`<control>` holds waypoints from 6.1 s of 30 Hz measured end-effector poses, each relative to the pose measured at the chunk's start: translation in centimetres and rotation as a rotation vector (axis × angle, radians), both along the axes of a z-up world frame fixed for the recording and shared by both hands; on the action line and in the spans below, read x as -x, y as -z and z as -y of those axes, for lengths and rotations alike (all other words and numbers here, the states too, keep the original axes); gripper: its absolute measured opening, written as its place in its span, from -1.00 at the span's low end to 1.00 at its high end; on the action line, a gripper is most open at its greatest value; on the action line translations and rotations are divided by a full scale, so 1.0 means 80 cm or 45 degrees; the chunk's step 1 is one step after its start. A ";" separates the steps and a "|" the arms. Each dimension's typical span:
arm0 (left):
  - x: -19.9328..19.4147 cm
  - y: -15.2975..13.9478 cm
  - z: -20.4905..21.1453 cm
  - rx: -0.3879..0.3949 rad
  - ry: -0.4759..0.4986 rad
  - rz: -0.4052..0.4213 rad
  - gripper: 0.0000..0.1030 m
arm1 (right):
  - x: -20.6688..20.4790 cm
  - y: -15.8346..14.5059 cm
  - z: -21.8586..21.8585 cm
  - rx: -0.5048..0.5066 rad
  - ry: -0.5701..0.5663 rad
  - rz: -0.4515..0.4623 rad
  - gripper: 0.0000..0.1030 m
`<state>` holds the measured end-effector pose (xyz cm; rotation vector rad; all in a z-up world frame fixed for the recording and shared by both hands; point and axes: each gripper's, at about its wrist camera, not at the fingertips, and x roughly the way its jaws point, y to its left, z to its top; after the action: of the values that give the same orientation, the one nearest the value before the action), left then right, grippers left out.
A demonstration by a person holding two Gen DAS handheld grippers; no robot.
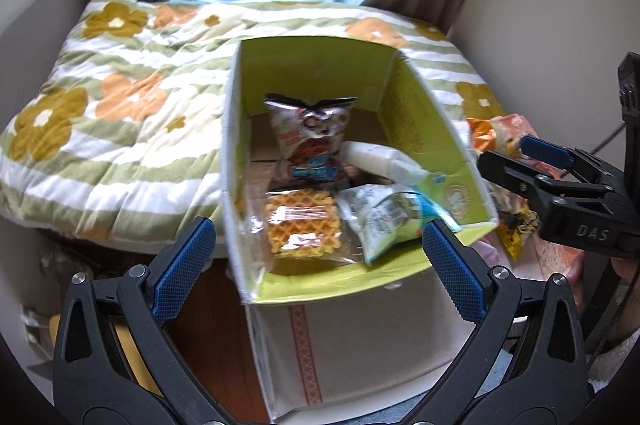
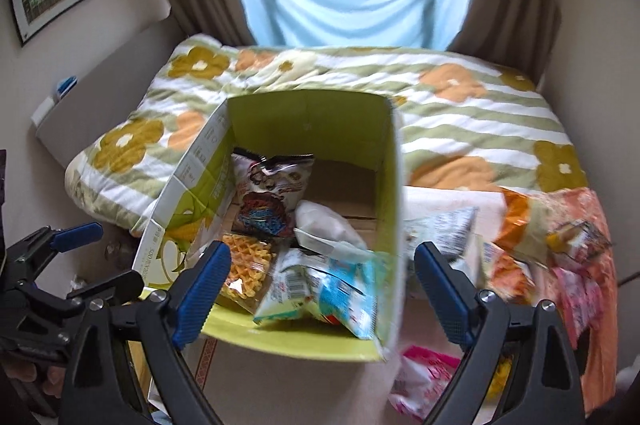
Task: Organize snacks
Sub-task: 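Move both tools back over the remaining snacks on the table, then grasp the pink-white candy bag with left tool while right tool grasps gold bag, then carry both bags over the yellow box and open both tools to drop them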
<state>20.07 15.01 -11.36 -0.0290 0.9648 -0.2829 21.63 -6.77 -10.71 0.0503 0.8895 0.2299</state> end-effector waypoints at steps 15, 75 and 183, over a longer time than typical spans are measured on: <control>0.047 -0.006 0.108 0.047 0.131 0.063 0.99 | 0.102 -0.009 0.168 -0.013 0.331 0.005 0.77; 0.082 0.226 0.331 -0.160 0.131 -0.112 0.02 | 0.040 0.222 0.276 -0.283 0.256 -0.252 0.48; -0.169 0.048 0.012 -0.050 -0.197 -0.106 0.99 | -0.191 0.055 -0.023 0.169 -0.179 -0.146 0.38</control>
<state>33.61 14.01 -15.19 -0.0799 1.0445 -0.1212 36.89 -4.97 -15.13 -0.1242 1.0216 0.3009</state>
